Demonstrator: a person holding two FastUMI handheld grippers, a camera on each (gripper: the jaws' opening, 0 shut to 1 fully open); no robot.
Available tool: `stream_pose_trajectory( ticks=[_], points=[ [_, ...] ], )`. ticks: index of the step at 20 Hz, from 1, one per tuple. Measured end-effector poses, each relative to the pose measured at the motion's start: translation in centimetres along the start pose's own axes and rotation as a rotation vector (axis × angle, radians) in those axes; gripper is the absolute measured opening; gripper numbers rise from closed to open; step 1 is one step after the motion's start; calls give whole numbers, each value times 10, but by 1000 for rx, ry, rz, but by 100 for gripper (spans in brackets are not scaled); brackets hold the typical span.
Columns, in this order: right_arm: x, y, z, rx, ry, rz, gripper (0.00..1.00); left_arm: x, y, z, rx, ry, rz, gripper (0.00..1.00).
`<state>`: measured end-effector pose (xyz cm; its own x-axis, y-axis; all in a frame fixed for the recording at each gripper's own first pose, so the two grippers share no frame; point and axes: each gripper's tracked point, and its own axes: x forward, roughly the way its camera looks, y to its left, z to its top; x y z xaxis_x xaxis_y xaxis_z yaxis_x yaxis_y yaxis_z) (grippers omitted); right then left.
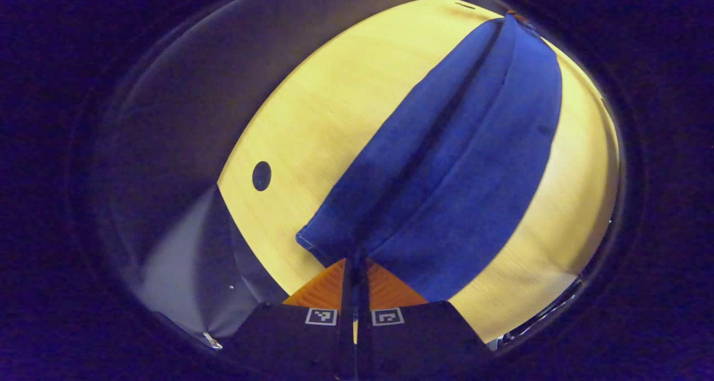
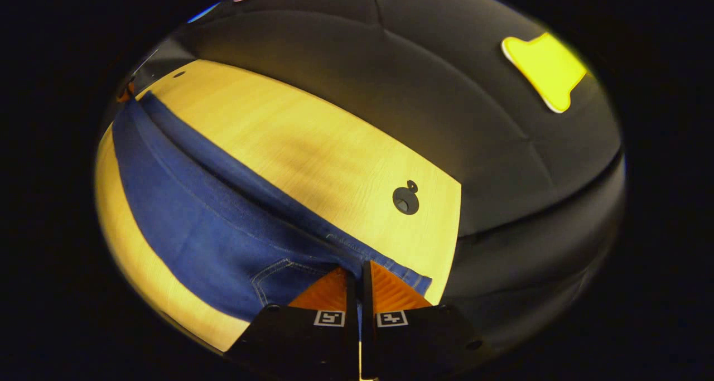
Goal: Grasp the waist and the cuffs of the jeans and fold them to make the two legs overlap; first hold the waist and fold one-third of the jeans toward the cuffs, then hold the cuffs and fold the remaining one-third in the same direction to finish folding.
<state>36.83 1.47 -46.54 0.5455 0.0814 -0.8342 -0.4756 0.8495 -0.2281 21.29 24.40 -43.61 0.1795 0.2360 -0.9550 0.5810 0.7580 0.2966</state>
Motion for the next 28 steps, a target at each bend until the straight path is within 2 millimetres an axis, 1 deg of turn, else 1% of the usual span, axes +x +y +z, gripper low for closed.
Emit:
stream_pose_trajectory(
  ticks=[1,2,3,4,5,6,7,8,10,11,12,14,15,17,18,19,22,23,24,25,28],
  points=[
    [13,4,-3,20,17,8,6,7,-2,6,12,18,19,8],
    [24,8,-8,44,39,18,6,9,-10,11,23,39,6,8],
    [33,11,-11,59,59,22,6,19,-6,6,37,53,1,13],
    [40,12,-13,66,67,20,6,26,-5,5,37,60,5,35],
    [45,12,-14,62,72,10,6,31,-1,4,28,62,12,51],
    [45,10,-12,38,66,-14,6,35,2,8,21,55,25,67],
    [44,6,-8,0,56,-47,8,38,5,4,1,39,33,83],
    [41,0,-6,-46,54,-90,14,36,9,8,-11,7,52,99],
    [33,1,4,-73,12,-111,48,26,24,19,-47,-67,120,98],
    [30,1,13,-37,-24,-107,58,17,25,26,-84,-124,138,98],
    [25,-4,25,18,-69,-112,71,5,28,37,-123,-192,160,97],
    [4,-31,45,118,-150,-182,97,-23,36,56,-168,-298,210,98],
    [-14,-37,57,160,-195,-187,98,-39,33,62,-187,-354,222,97],
    [-51,-52,72,215,-257,-198,98,-73,33,74,-240,-451,236,97],
    [-65,-60,72,232,-265,-210,97,-86,31,80,-267,-495,234,97],
    [-70,-66,68,257,-264,-214,97,-102,29,89,-296,-538,228,97],
    [-84,-78,43,367,-232,-194,97,-155,11,113,-391,-682,175,97],
    [-88,-81,35,420,-226,-183,98,-168,4,122,-429,-733,147,97],
    [-90,-85,24,486,-220,-175,98,-186,-7,132,-462,-779,117,97],
    [-91,-87,10,563,-207,-166,98,-204,-16,135,-480,-824,95,97],
    [-91,-86,-28,878,-183,-102,98,-258,-53,163,-499,-975,44,97]
  ],
)
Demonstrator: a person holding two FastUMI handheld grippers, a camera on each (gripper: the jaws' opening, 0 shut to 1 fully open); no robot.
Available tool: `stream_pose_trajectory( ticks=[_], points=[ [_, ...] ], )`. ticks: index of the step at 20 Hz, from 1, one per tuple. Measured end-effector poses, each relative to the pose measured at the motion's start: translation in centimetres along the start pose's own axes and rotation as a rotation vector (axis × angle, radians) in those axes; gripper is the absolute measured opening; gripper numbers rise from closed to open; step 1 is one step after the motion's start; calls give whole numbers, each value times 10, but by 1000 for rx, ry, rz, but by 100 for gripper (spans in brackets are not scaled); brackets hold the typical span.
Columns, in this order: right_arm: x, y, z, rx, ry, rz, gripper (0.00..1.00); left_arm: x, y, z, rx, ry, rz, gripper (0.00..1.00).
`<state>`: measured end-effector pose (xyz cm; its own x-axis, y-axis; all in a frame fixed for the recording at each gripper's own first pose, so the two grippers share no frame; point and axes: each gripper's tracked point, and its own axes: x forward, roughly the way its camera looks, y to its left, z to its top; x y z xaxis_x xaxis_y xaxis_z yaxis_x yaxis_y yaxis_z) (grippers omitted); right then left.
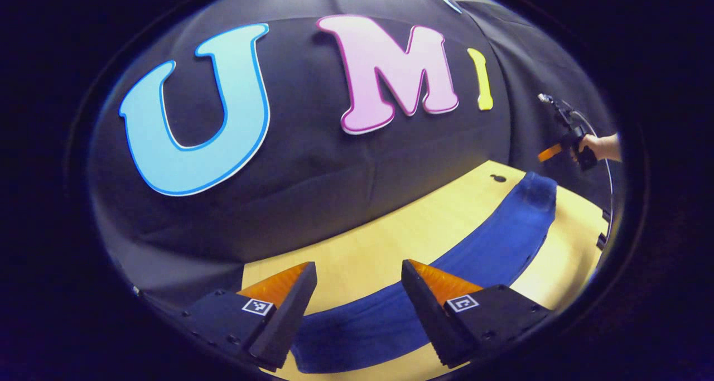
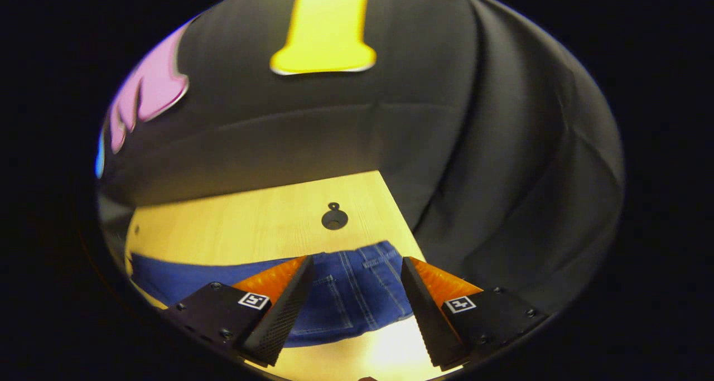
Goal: Grasp the waist and the cuffs of the jeans and fold them to make the two legs overlap; first hold the waist and fold one-third of the jeans toward the cuffs, then hold the cuffs and fold the remaining one-third in the same direction to finish folding.
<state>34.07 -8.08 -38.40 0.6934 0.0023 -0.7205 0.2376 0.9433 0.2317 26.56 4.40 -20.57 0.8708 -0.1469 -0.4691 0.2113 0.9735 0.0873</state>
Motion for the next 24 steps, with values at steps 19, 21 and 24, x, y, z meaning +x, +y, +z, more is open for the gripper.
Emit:
stream_pose_trajectory(
  ticks=[19,21,24],
  points=[
    [42,-52,-126,855,140,-51,42,-51,-62,1,-315,-15,49,98],
    [47,-53,-124,852,130,-50,31,-62,-57,-10,-341,10,78,97],
    [44,-51,-106,799,51,-46,17,-81,-38,-26,-335,35,144,97]
  ],
)
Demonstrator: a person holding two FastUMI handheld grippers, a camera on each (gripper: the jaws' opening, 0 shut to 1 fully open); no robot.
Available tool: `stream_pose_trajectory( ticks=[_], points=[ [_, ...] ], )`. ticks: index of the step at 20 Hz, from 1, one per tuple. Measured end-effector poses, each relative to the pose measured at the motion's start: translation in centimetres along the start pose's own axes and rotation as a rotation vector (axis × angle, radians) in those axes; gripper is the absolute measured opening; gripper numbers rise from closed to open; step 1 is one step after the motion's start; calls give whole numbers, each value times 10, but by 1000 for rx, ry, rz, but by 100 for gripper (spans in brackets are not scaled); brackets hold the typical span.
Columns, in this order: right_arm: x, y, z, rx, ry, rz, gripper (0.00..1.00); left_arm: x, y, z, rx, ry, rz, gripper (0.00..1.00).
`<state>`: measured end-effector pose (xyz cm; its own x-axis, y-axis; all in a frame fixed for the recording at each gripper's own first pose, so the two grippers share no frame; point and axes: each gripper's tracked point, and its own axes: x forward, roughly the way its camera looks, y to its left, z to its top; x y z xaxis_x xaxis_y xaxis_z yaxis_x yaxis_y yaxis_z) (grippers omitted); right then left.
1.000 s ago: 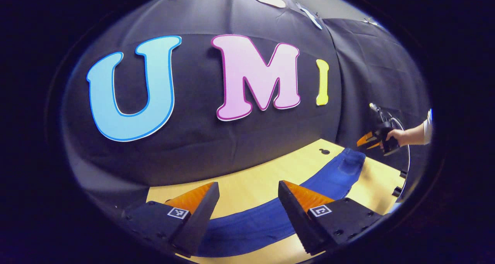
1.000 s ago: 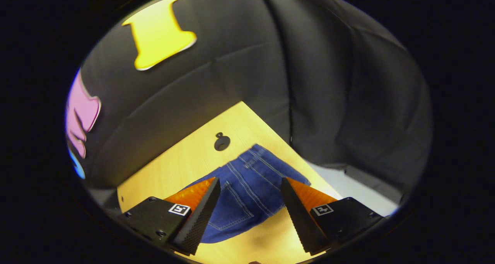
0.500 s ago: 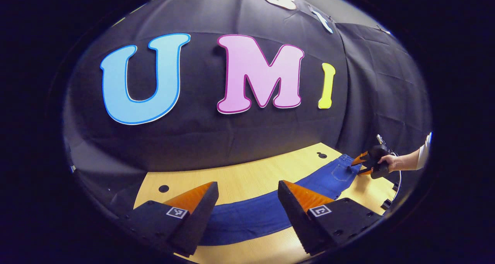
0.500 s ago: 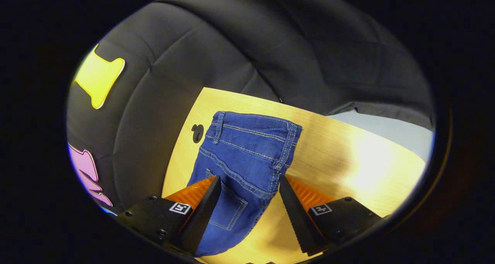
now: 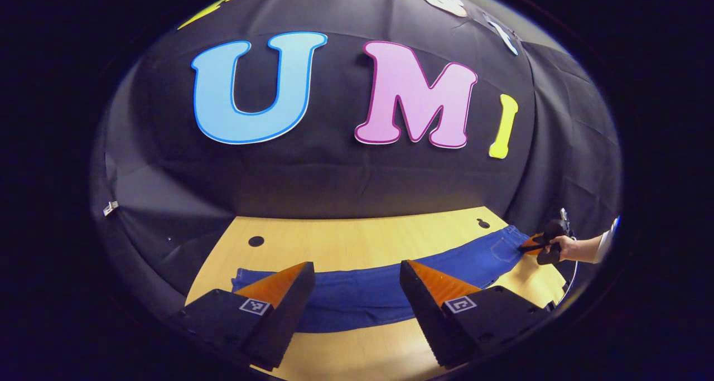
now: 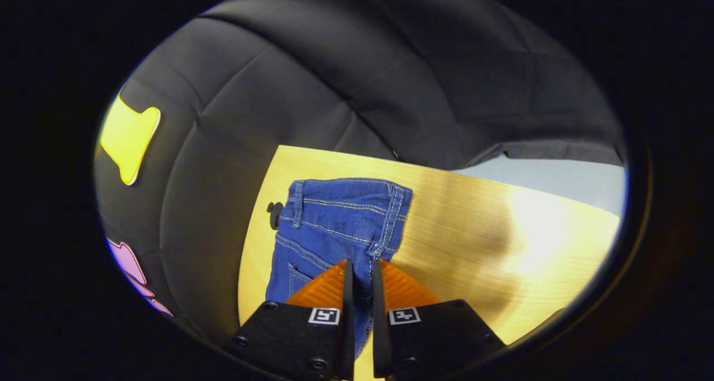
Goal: Grasp the waist and the cuffs of the jeans and fold them to make the two legs overlap; first hold the waist and fold one-third of the jeans toward the cuffs, then hold the cuffs and fold the remaining one-third in the same direction to finish folding.
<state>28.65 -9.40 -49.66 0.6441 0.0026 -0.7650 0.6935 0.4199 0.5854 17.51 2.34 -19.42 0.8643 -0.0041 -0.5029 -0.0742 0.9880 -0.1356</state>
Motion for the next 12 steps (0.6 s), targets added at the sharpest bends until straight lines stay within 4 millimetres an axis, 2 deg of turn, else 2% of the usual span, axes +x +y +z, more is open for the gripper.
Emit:
stream_pose_trajectory(
  ticks=[1,2,6,8,10,12],
  points=[
    [-16,7,3,-40,-20,23,8,-7,9,-2,-7,0,18,97],
    [-25,17,8,-79,-42,51,8,-15,18,-3,-16,-4,36,97],
    [-76,78,19,-275,-136,131,8,-38,45,-17,-84,1,68,97],
    [-113,124,9,-430,-178,193,8,-49,58,-23,-144,12,71,97],
    [-148,171,-10,-542,-209,273,8,-58,71,-22,-182,-8,64,97],
    [-184,203,-42,-613,-219,358,8,-68,90,-26,-209,-5,76,96]
  ],
)
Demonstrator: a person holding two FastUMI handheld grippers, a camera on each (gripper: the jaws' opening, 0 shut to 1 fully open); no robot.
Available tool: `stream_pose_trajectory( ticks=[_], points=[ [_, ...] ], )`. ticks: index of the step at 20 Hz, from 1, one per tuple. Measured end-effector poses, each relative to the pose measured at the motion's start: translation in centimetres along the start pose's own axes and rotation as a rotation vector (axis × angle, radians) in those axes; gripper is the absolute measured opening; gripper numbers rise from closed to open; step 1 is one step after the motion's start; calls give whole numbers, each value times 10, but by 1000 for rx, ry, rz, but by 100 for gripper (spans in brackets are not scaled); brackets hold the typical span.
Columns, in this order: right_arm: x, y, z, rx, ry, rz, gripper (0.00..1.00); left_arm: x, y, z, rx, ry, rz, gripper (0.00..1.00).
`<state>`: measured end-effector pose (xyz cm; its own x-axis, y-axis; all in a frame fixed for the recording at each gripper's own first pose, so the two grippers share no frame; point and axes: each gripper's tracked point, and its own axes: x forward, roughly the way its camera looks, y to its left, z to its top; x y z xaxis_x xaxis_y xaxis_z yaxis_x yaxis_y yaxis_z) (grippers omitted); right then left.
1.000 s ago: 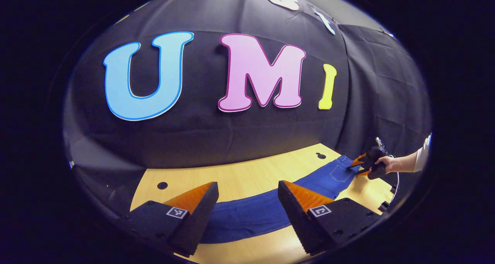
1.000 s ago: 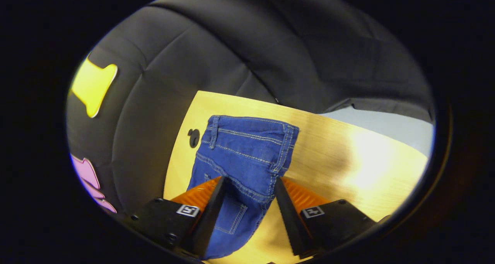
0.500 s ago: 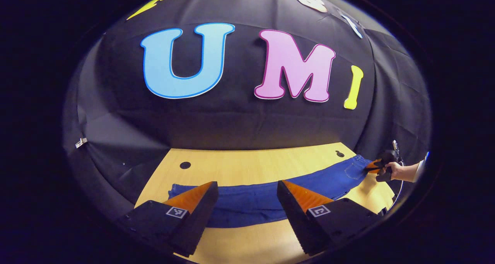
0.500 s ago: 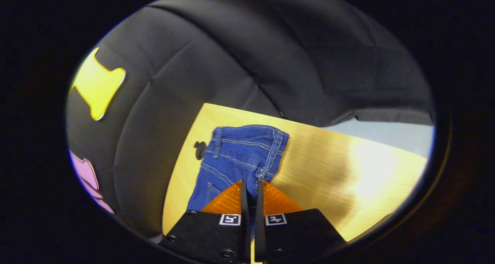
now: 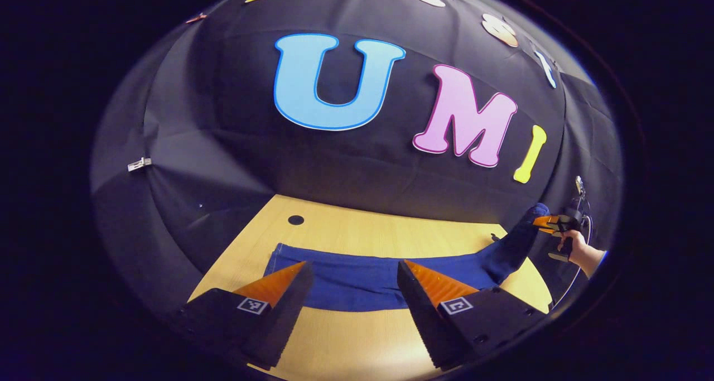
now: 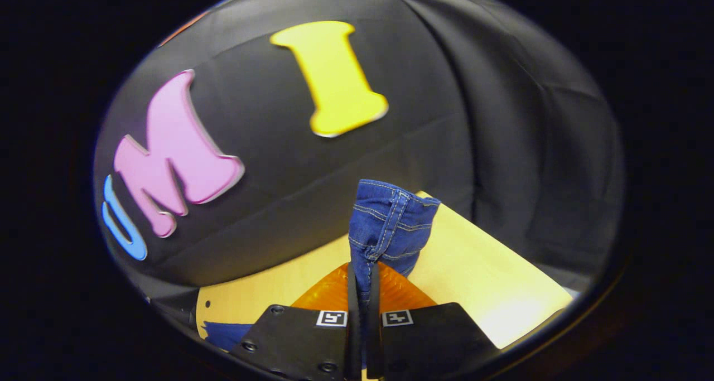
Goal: Grasp the waist and the cuffs of the jeans and fold them to make the two legs overlap; first hold the waist and fold one-third of the jeans toward the cuffs, then hold the cuffs and fold the remaining one-third in the same direction to finish folding.
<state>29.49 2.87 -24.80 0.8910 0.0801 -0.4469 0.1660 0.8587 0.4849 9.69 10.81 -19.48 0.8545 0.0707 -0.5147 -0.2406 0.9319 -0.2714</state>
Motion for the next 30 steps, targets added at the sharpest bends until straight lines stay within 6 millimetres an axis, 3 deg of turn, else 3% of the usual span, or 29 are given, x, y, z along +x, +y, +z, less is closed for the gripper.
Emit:
stream_pose_trajectory(
  ticks=[3,5,8,11,12,15,16,17,20,21,22,23,28,30],
  points=[
    [-5,84,-33,-85,37,123,7,-13,27,0,-28,-22,-6,96],
    [-9,126,-77,-115,97,186,8,-12,49,-7,-31,-7,11,96],
    [-10,163,-163,-160,250,244,7,-14,74,-16,-41,16,31,96],
    [10,173,-253,-279,381,260,7,-6,95,-29,-45,47,38,96],
    [13,164,-276,-323,420,258,7,-2,99,-32,-42,61,42,97],
    [16,149,-324,-441,477,299,8,12,106,-36,-46,84,32,97],
    [12,153,-326,-437,508,348,27,18,104,-37,-51,92,27,96],
    [6,159,-333,-424,532,407,13,26,104,-40,-57,99,22,96],
    [-9,168,-335,-499,529,506,71,49,97,-51,-83,122,-8,97],
    [-18,169,-338,-513,545,519,72,59,96,-55,-99,132,-18,97],
    [-22,166,-340,-523,564,522,85,67,95,-60,-115,148,-27,97],
    [-30,166,-329,-537,553,529,98,76,96,-68,-130,173,-38,97],
    [-67,182,-236,-514,388,601,97,124,110,-97,-198,338,-57,97],
    [-73,174,-205,-512,342,597,97,144,133,-103,-162,385,-8,97]
  ],
)
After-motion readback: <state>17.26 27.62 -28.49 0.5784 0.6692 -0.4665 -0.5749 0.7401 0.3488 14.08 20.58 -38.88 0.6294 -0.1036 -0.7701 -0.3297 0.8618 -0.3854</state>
